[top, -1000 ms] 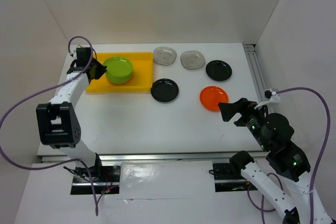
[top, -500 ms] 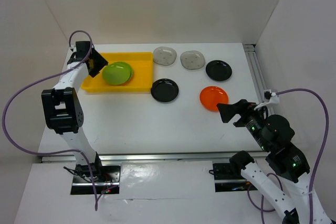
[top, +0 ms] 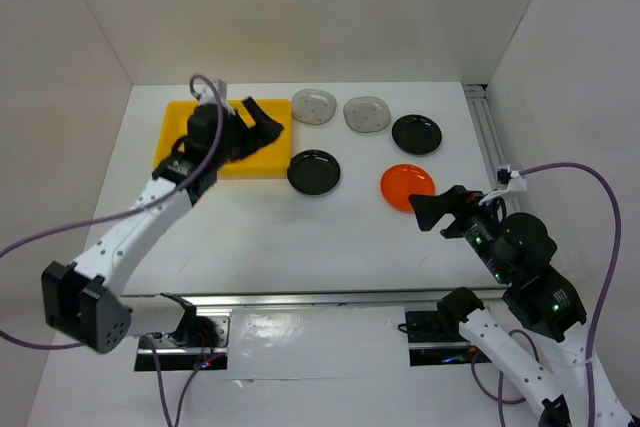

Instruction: Place the plates into the plastic bin on the countertop

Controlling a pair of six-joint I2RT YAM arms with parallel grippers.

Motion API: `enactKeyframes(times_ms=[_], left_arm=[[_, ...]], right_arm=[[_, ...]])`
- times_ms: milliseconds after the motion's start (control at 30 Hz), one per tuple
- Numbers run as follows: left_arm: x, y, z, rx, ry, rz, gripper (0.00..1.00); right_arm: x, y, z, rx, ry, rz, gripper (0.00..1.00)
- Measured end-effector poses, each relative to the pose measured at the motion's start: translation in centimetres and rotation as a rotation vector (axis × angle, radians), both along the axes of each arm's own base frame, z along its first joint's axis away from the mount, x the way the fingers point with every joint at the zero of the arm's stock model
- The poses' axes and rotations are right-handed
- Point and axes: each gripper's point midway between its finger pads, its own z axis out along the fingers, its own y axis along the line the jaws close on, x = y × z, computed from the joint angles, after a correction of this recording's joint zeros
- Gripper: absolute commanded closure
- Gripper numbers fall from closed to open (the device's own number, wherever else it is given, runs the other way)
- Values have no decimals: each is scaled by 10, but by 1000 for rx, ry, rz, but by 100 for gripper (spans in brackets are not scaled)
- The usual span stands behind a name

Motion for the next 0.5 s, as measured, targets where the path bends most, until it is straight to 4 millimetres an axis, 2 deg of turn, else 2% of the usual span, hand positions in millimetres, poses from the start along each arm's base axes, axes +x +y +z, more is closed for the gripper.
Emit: enactKeyframes(times_ms=[67,133,267,367,433,500], left_arm=[[-42,-42,-9,-50,-12,-103,0],[-71,-68,-39,-68,31,-166,0],[-106,-99,-131,-21,202,-217,0],[-116,-122,-177,17,280,-263,0],[-114,-147,-192,8,288,-306,0],[-112,-172,-198,-12,285,-350,0]], right_arm=[[4,1,-4,-15,16,-3,0],[8,2,-9,-33,37,-9,0],[10,1,-10,-42,38,-17,0],[4,-3,-3,-24,5,-17,0],[2,-3,-2,-20,-1,-17,0],[2,-3,-2,-20,-2,-17,0]])
